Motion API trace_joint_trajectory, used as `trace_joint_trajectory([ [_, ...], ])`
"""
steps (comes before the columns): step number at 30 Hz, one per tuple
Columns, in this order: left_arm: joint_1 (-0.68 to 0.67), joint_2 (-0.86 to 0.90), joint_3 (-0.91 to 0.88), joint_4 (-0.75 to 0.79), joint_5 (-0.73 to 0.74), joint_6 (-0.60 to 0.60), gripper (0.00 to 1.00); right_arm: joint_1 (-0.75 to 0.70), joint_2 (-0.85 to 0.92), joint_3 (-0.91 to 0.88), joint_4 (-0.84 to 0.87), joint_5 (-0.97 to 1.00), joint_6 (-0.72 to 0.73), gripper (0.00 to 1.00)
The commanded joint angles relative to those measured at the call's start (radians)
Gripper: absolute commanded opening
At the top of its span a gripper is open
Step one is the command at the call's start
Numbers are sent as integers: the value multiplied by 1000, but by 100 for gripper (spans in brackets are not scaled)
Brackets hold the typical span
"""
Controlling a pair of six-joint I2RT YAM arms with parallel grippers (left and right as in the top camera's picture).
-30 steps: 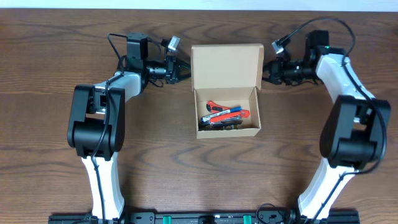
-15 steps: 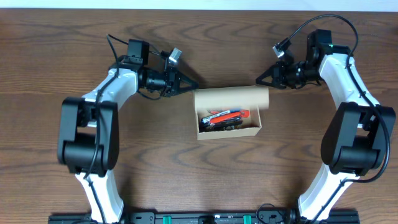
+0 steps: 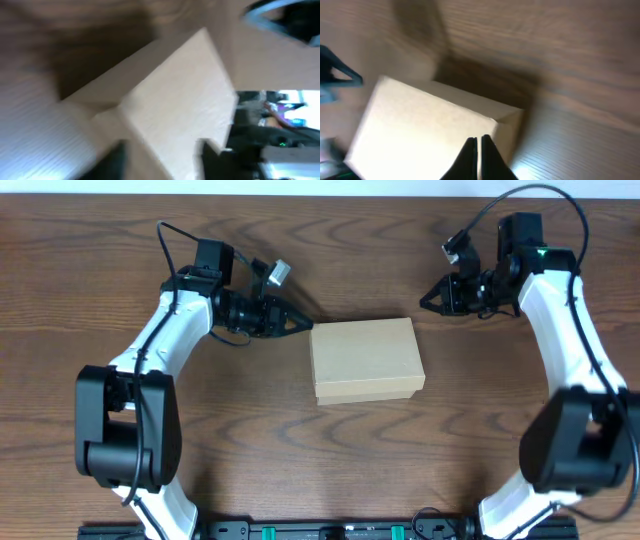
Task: Pack container
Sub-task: 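Press the closed lid down with the right gripper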
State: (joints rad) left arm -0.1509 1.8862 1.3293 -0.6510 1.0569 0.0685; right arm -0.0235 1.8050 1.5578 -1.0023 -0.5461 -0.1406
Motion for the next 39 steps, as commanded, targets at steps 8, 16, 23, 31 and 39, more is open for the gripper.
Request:
trace_joint_trajectory([
  [8, 38, -223, 2, -151, -939, -41, 98, 229, -311, 10, 98, 600, -4, 23],
  [16, 67, -396, 2, -161, -1212, -148, 95, 366, -320, 9, 71, 588, 130, 1],
  [23, 67, -415, 2, -182, -1233, -163, 95, 491, -243, 9, 26, 741, 394, 1],
  [31, 67, -415, 2, -187, -1233, -163, 95, 611, -176, 9, -95, 784, 610, 1],
  [39, 67, -415, 2, -186, -1233, -163, 95, 648, -155, -11, -239, 922, 816, 1],
])
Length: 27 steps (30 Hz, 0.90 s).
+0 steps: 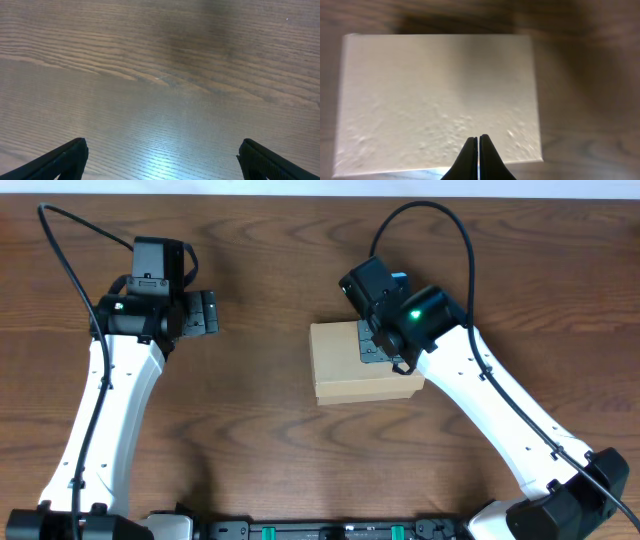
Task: Pack container
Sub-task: 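Press the closed lid down with the right gripper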
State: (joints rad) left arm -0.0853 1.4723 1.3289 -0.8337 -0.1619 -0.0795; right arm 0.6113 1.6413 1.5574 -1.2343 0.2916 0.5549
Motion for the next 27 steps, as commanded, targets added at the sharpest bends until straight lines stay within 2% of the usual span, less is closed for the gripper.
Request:
trace_joint_trajectory([
  [1, 2, -2, 2, -3, -14, -14, 95, 13, 9, -18, -6, 86, 139, 1],
  [10, 2, -2, 2, -4, -5, -14, 95, 24, 67, -104, 64, -5, 155, 1],
  [23, 2, -2, 2, -4, -2, -14, 95, 29, 110, -179, 147, -18, 216, 1],
  [27, 2, -2, 2, -4, -2, -14, 95, 24, 111, -213, 185, -89, 214, 1],
])
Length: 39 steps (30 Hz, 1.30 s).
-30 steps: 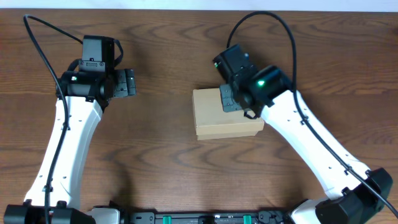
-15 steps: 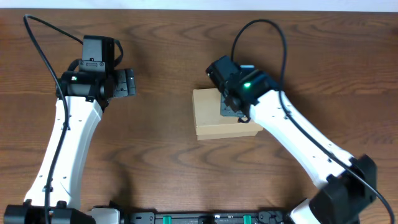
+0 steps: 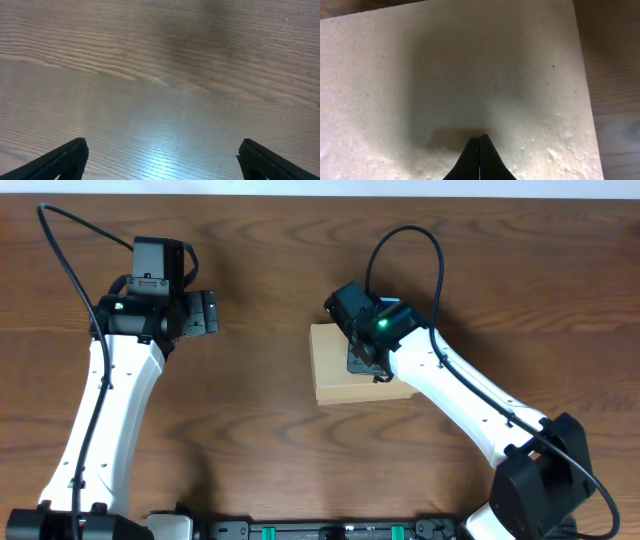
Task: Pack container
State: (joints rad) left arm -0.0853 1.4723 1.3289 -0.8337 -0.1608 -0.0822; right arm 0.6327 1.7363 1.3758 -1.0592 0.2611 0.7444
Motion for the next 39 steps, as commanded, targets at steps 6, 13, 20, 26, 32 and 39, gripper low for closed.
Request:
trace_joint_trajectory([
  [6, 2, -2, 2, -4, -3, -11, 95, -9, 16, -113, 39, -112, 26, 1],
  [13, 2, -2, 2, -5, -3, -7, 95, -27, 11, -123, 90, -101, -2, 1],
  [20, 5, -2, 5, 12, -49, 1, 95, -155, -33, 2, 144, 63, -177, 39],
  [26, 35, -2, 10, 86, 65, 98, 95, -327, -69, 109, 315, 161, -516, 53],
  [32, 125, -3, 9, 19, 185, 29, 95, -527, -126, 110, 374, -77, -658, 52],
  [39, 160, -121, -66, 10, 274, 60, 86, -699, -265, 60, 286, -234, -618, 40],
])
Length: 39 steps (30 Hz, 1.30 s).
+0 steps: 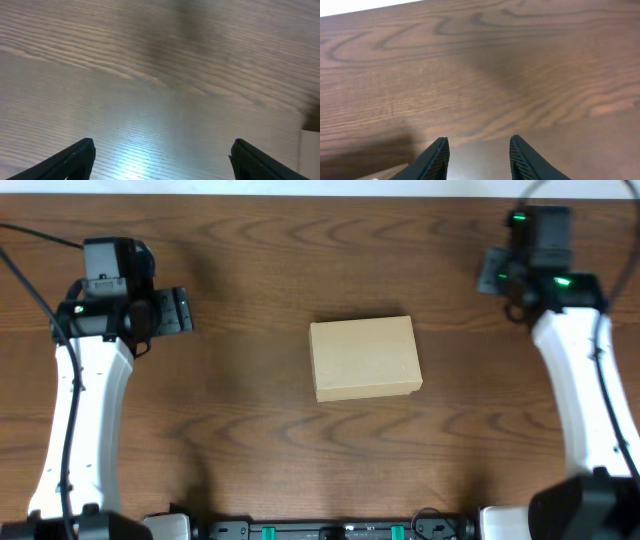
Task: Pack container
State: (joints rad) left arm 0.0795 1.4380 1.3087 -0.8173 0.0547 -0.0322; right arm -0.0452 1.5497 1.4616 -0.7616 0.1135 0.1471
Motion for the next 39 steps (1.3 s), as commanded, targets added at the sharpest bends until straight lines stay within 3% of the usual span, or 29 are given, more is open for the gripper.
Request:
trace_joint_trajectory([
  [1, -9, -127, -89, 12, 74, 10, 85, -27, -113, -58, -5, -83, -21, 41],
  [6, -13, -345, -322, 79, 103, -85, 86, -30, -309, -301, 42, -62, 29, 45],
  [11, -22, -534, -457, 81, 137, -155, 98, -18, -557, -564, 70, -66, 48, 50],
  [17, -24, -654, -518, 91, 91, -152, 95, -13, -892, -761, 74, -45, 46, 61],
  [18, -24, -654, -525, 98, 90, -152, 95, -13, -921, -779, 74, -19, 47, 74],
  [19, -24, -652, -529, 99, 93, -152, 95, -13, -954, -800, 75, 1, 43, 99],
  [28, -25, -638, -535, 89, 112, -128, 95, -13, -1011, -855, 73, 21, 31, 99],
  [33, -56, -656, -537, 137, 126, 246, 95, -13, -1014, -890, 82, 51, 40, 99],
  [35, -72, -671, -541, 131, 122, 232, 95, -13, -1027, -905, 93, 27, 60, 99],
  [39, -81, -724, -569, 126, 45, 67, 95, -13, -1100, -952, 108, 29, 91, 99],
])
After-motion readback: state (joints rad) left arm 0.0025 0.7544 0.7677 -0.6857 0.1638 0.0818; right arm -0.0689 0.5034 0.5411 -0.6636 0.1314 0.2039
